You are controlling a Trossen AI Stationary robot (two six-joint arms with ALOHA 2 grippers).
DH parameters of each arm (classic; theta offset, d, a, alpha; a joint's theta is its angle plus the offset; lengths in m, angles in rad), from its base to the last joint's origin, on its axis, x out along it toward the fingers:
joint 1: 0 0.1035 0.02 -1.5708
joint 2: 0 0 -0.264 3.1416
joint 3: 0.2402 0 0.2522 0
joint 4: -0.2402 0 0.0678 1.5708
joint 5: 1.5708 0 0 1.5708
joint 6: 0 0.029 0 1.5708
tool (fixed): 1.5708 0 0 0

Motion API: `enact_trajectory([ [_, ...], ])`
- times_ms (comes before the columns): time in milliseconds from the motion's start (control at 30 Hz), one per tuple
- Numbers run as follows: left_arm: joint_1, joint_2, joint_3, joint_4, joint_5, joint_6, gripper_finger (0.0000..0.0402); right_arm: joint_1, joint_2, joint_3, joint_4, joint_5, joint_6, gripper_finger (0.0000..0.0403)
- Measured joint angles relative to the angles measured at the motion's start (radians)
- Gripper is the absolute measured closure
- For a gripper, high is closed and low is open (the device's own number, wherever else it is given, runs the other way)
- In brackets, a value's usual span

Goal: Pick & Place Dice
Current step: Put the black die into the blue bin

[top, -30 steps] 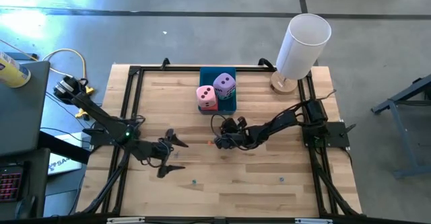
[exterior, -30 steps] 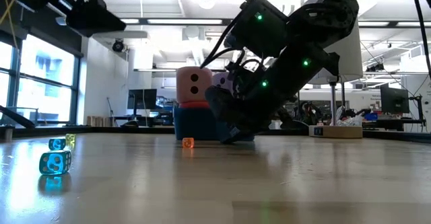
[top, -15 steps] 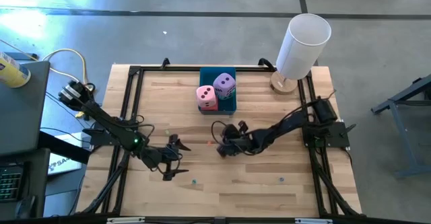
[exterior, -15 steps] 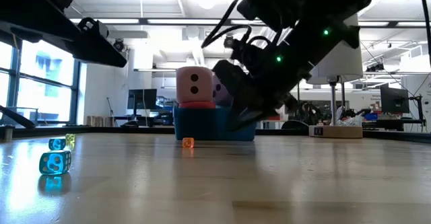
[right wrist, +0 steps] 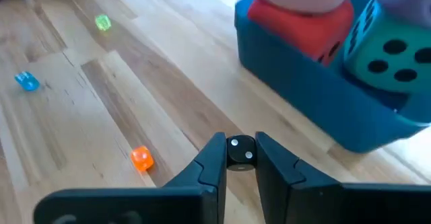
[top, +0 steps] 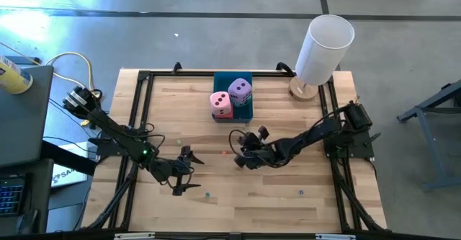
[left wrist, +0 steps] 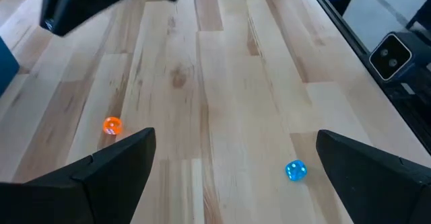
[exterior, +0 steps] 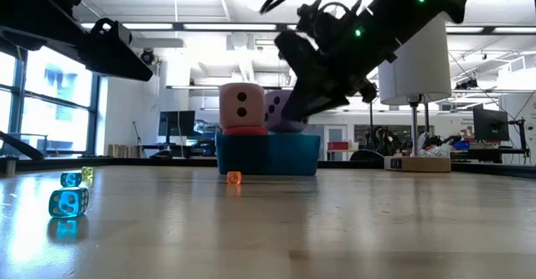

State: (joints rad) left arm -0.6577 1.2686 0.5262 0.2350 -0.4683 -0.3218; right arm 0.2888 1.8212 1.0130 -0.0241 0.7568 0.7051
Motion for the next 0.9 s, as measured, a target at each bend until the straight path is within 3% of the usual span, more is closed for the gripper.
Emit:
enact_trajectory([
  [233,-0.016,0.000,0.000,-0.001,0.001,0.000,0.0004,-0.010,-0.080,0.000,-0.007,0.074,-0.080,0.0357],
  [500,-0.039,0.003,0.000,0.002,0.006,0.019,0.0004,-0.076,-0.160,0.002,-0.018,0.083,-0.152,0.0357],
  [900,-0.058,0.003,0.000,0.013,0.006,0.028,0.0004,-0.250,-0.134,0.000,-0.104,-0.035,-0.102,0.0357],
])
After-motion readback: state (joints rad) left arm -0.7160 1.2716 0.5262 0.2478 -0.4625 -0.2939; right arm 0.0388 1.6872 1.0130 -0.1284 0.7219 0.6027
